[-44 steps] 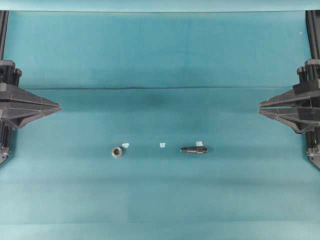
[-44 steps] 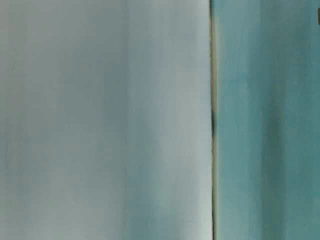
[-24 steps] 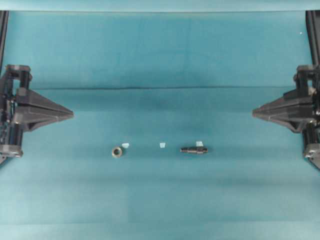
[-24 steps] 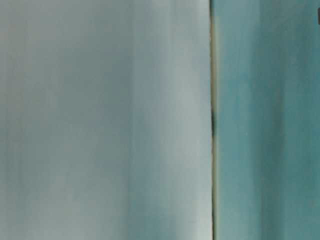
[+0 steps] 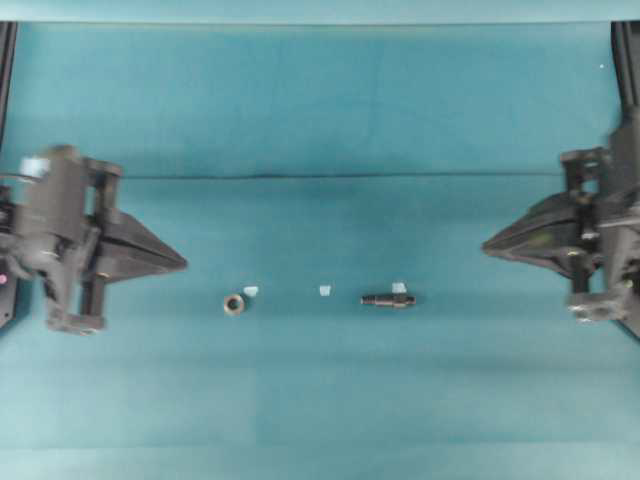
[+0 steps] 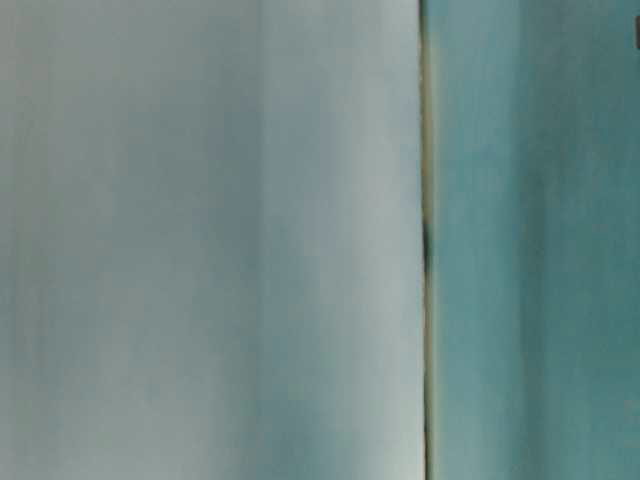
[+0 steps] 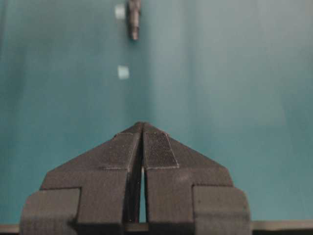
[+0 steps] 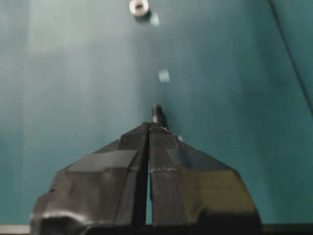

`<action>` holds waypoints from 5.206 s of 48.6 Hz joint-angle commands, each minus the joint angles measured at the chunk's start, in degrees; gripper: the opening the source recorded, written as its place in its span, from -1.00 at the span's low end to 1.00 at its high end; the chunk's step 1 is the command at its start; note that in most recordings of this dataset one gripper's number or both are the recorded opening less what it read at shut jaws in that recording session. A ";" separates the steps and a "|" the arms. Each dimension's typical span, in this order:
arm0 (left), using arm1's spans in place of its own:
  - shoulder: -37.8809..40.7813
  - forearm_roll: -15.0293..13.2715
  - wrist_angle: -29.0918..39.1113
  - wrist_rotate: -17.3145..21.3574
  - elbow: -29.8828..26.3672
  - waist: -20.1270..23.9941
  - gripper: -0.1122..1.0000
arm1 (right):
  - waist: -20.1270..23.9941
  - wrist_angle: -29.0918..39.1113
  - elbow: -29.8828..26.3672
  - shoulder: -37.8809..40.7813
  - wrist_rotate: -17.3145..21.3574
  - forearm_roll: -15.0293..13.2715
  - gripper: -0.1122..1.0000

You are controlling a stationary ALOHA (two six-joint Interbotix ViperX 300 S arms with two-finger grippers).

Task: Insert the washer onto the shaft with both hands.
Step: 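Move left gripper over the washer and right gripper over the shaft, then open both grippers and lower them around the washer and shaft, then close left gripper on the washer and right gripper on the shaft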

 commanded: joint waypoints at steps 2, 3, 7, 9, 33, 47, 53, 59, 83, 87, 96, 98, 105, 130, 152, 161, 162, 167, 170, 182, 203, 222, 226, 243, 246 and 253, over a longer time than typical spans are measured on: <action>3.96 0.18 3.25 0.00 -4.31 -0.09 -0.76 | 0.00 2.11 -3.25 4.13 0.53 0.09 -0.97; 4.66 0.09 4.04 0.09 -4.75 -0.09 -0.76 | 0.00 2.64 -3.60 5.01 0.53 0.09 -0.97; 7.29 0.18 7.73 0.09 -6.50 -0.09 -0.76 | 0.18 4.75 -5.45 8.79 0.44 0.09 -0.97; 8.53 0.09 9.58 0.00 -7.29 -0.09 -0.76 | 0.35 5.71 -6.42 10.46 0.35 0.09 -0.97; 19.86 0.35 14.94 0.26 -13.10 -0.09 -0.76 | 2.46 13.54 -16.26 28.13 -0.62 -2.81 -0.97; 24.70 0.35 15.21 -0.09 -13.36 -0.18 -0.76 | 3.60 14.41 -20.57 35.16 -2.20 -2.99 -0.97; 25.58 0.35 15.03 -0.35 -13.45 -0.18 -0.76 | 3.60 14.41 -20.74 36.47 -2.11 -3.08 -0.97; 25.75 0.35 14.94 -1.23 -13.62 -0.18 -0.76 | 3.60 14.15 -20.74 36.83 -2.20 -2.99 -0.97; 26.46 0.35 12.57 -3.25 -12.13 -0.44 -0.65 | 3.52 12.66 -20.57 40.34 -2.37 -3.08 -0.46; 26.46 0.35 11.78 -2.81 -11.51 -0.62 -0.32 | 3.43 12.74 -20.48 40.96 -2.20 -3.52 -0.06; 27.07 0.35 9.23 -3.08 -9.93 -0.53 0.68 | 3.43 12.48 -20.65 41.92 -2.20 -5.45 0.66; 27.51 0.35 8.61 -3.08 -9.58 -0.53 0.75 | 3.43 12.30 -20.74 42.19 -2.20 -5.71 0.65; 29.09 0.35 6.42 -3.08 -9.32 -0.53 0.63 | 3.43 12.04 -20.74 42.98 -2.20 -5.89 0.64; 34.37 0.35 1.93 -2.99 -9.76 -0.53 0.65 | 3.43 10.55 -21.53 45.35 -2.20 -5.89 0.64; 36.21 0.35 -0.18 -2.81 -10.20 0.53 0.64 | 3.43 8.61 -21.01 46.85 -2.11 -5.89 0.64; 36.30 0.35 -0.18 -2.81 -10.02 0.44 0.64 | 3.43 8.53 -20.92 47.02 -2.20 -5.89 0.63; 36.39 0.35 -0.18 -2.81 -9.93 0.44 0.64 | 3.43 8.44 -20.92 47.02 -2.20 -5.89 0.63; 36.65 0.35 -0.18 -2.81 -9.93 0.44 0.64 | 3.43 8.26 -20.74 47.29 -2.20 -5.89 0.63; 36.74 0.35 -0.18 -2.90 -10.02 0.44 0.64 | 3.43 8.26 -20.48 47.37 -2.20 -5.89 0.62; 36.83 0.35 -0.18 -2.90 -10.20 0.44 0.64 | 3.43 8.17 -19.51 47.46 -2.20 -5.89 0.62; 36.83 0.35 -0.18 -2.90 -10.11 0.44 0.64 | 2.99 7.21 -19.34 47.55 -2.29 -5.89 0.62; 36.83 0.35 -0.18 -2.99 -10.02 0.44 0.64 | 2.90 7.21 -19.34 47.81 -2.37 -5.89 0.59; 36.74 0.35 -0.18 -2.99 -9.93 0.44 0.63 | 2.90 7.21 -19.34 47.99 -2.46 -5.89 0.54; 36.74 0.35 -0.18 -3.08 -10.11 0.35 0.54 | 2.55 7.29 -19.16 48.16 -2.46 -5.89 0.16; 36.74 0.35 -0.18 -2.99 -10.02 0.35 0.48 | 2.29 7.29 -19.16 48.08 -2.46 -5.89 0.10; 36.74 0.35 -0.18 -2.72 -10.11 0.35 0.23 | 2.02 7.29 -19.16 48.08 -2.55 -5.89 -0.12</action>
